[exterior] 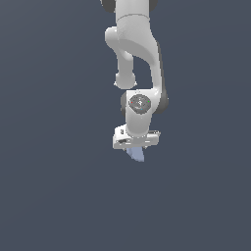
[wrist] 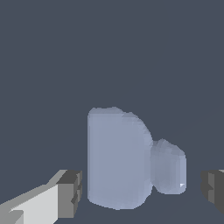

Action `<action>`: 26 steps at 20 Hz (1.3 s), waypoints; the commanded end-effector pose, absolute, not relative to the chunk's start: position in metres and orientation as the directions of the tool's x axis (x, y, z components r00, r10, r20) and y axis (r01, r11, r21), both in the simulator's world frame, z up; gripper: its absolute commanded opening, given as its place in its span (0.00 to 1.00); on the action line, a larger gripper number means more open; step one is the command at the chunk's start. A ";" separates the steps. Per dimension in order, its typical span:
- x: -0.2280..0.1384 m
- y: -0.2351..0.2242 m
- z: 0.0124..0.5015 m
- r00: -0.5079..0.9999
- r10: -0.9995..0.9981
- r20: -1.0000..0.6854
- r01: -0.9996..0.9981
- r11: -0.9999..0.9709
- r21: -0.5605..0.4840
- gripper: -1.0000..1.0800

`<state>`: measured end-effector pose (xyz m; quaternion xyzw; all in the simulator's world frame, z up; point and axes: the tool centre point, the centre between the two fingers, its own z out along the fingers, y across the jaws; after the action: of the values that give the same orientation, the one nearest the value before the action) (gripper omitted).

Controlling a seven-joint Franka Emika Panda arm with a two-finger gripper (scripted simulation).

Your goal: Pick up the object and move it to a goal position.

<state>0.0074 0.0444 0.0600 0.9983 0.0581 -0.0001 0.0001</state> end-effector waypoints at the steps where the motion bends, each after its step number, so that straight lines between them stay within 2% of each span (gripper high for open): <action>1: 0.007 0.044 0.052 0.993 0.116 -0.001 0.116 -0.993 0.000 0.96; 8: 0.006 0.044 0.020 0.993 0.115 0.000 0.115 -0.993 0.000 0.96; 13: 0.007 0.044 0.013 0.993 0.115 0.000 0.115 -0.993 0.000 0.96; 14: 0.007 0.044 0.013 0.993 0.115 0.000 0.115 -0.993 0.000 0.00; 26: 0.012 0.049 0.022 0.993 0.120 0.013 0.120 -0.993 -0.002 0.00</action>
<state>0.0125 0.0491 0.0228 0.9981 0.0606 0.0075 -0.0015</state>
